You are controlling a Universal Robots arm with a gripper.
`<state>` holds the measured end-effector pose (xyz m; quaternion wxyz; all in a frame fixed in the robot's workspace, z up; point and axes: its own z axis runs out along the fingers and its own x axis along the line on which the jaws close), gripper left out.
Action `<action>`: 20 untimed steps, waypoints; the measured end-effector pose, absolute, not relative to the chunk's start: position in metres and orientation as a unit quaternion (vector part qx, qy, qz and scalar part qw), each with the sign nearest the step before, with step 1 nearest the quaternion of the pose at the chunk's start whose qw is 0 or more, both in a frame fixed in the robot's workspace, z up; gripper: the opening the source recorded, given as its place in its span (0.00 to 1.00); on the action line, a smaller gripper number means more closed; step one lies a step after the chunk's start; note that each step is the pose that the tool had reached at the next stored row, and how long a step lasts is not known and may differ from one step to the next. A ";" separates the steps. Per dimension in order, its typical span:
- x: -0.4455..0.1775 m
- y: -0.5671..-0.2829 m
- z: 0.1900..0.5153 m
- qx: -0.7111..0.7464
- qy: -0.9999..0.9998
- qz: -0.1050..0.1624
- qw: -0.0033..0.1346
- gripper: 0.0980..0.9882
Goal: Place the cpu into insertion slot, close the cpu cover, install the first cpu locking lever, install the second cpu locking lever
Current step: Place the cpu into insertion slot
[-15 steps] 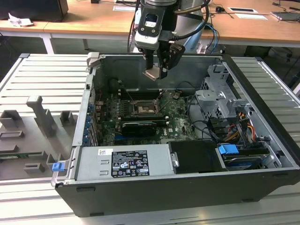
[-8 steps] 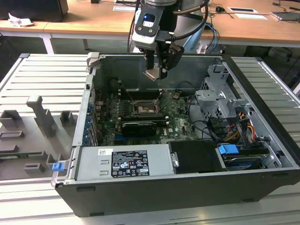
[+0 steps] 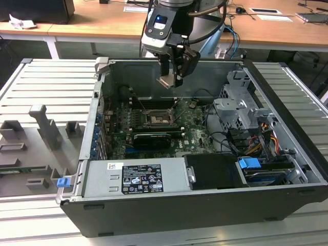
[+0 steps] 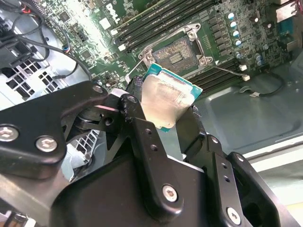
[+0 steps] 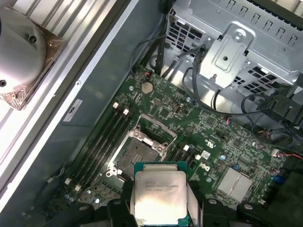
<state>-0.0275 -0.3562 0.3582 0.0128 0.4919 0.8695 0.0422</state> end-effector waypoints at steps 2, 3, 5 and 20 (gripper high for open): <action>-0.028 -0.356 0.358 0.498 0.866 0.042 0.013 0.48; -0.028 -0.356 0.358 0.502 0.864 0.042 0.013 0.48; -0.028 -0.356 0.358 0.509 0.860 0.042 0.014 0.48; -0.028 -0.356 0.357 0.561 0.827 0.041 0.016 0.48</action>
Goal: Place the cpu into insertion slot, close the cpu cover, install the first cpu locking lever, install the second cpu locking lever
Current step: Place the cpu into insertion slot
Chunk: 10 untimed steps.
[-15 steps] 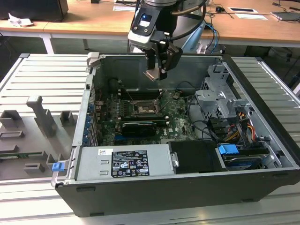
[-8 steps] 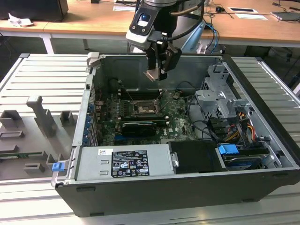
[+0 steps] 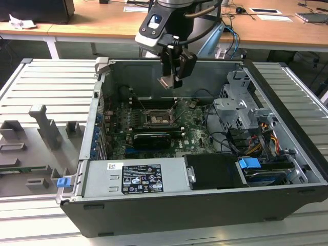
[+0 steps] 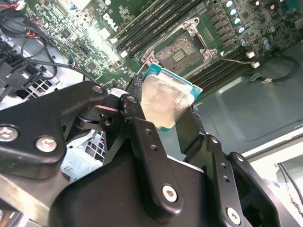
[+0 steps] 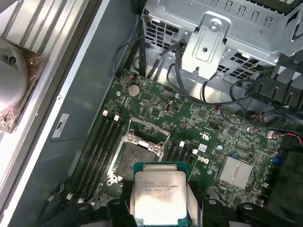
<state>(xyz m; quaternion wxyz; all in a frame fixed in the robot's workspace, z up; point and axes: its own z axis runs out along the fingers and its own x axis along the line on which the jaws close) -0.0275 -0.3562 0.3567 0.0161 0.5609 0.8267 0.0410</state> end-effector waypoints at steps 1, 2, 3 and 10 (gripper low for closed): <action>-0.028 -0.356 0.357 0.564 0.825 0.041 0.016 0.48; -0.028 -0.356 0.357 0.566 0.823 0.041 0.016 0.48; -0.028 -0.356 0.356 0.571 0.820 0.041 0.017 0.48; -0.028 -0.356 0.356 0.591 0.805 0.040 0.018 0.48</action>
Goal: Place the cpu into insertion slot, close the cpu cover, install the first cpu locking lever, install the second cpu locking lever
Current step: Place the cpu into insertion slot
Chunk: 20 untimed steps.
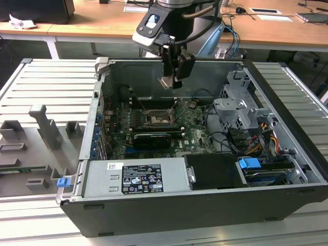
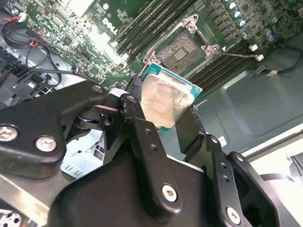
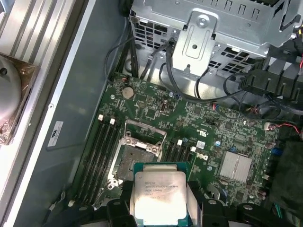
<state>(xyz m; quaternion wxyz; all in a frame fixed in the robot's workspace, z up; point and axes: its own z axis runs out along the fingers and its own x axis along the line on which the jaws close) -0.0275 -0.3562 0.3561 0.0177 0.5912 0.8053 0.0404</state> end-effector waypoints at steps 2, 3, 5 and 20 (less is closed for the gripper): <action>-0.028 -0.356 0.356 0.599 0.800 0.040 0.018 0.48; -0.028 -0.356 0.356 0.604 0.796 0.040 0.018 0.48; -0.028 -0.356 0.356 0.609 0.792 0.040 0.019 0.48; -0.028 -0.356 0.354 0.659 0.751 0.039 0.021 0.48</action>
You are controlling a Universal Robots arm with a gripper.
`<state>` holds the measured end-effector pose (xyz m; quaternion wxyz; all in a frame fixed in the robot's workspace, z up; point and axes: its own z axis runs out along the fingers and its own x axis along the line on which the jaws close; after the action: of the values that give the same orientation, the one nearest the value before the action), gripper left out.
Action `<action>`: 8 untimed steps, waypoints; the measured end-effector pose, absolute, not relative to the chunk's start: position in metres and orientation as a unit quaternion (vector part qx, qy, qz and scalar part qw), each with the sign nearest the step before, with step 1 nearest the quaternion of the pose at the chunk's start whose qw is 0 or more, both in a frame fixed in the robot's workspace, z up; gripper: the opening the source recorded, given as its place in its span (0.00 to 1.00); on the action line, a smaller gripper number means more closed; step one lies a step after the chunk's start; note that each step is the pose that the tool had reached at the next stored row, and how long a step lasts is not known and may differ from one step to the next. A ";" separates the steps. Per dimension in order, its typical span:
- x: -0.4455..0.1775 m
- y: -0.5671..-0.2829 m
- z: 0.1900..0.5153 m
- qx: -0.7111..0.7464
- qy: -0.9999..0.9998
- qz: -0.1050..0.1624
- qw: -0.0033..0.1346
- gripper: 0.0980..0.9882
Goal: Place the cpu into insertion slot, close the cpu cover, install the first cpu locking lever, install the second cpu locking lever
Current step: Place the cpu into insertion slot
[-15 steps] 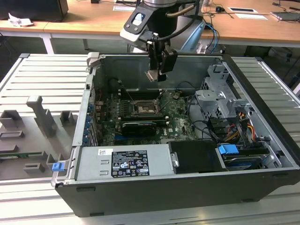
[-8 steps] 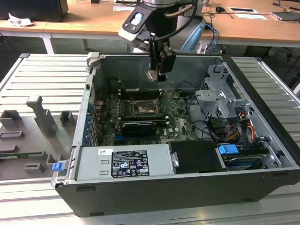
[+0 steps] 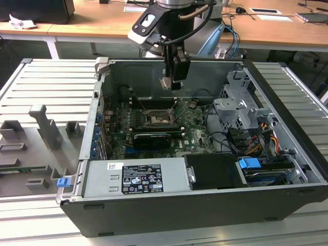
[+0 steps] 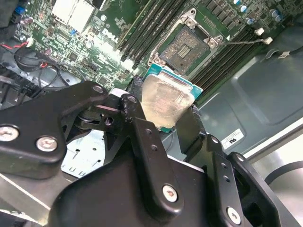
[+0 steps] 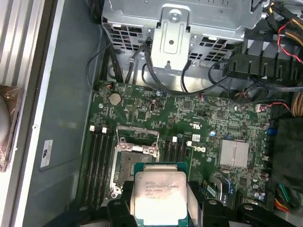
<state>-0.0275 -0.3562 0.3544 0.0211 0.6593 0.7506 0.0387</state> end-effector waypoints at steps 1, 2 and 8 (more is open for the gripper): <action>-0.028 -0.356 0.354 0.662 0.748 0.039 0.021 0.48; -0.028 -0.356 0.354 0.665 0.746 0.039 0.021 0.48; -0.028 -0.356 0.354 0.688 0.724 0.038 0.023 0.48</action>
<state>-0.0275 -0.3562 0.3537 0.0227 0.6885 0.7239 0.0378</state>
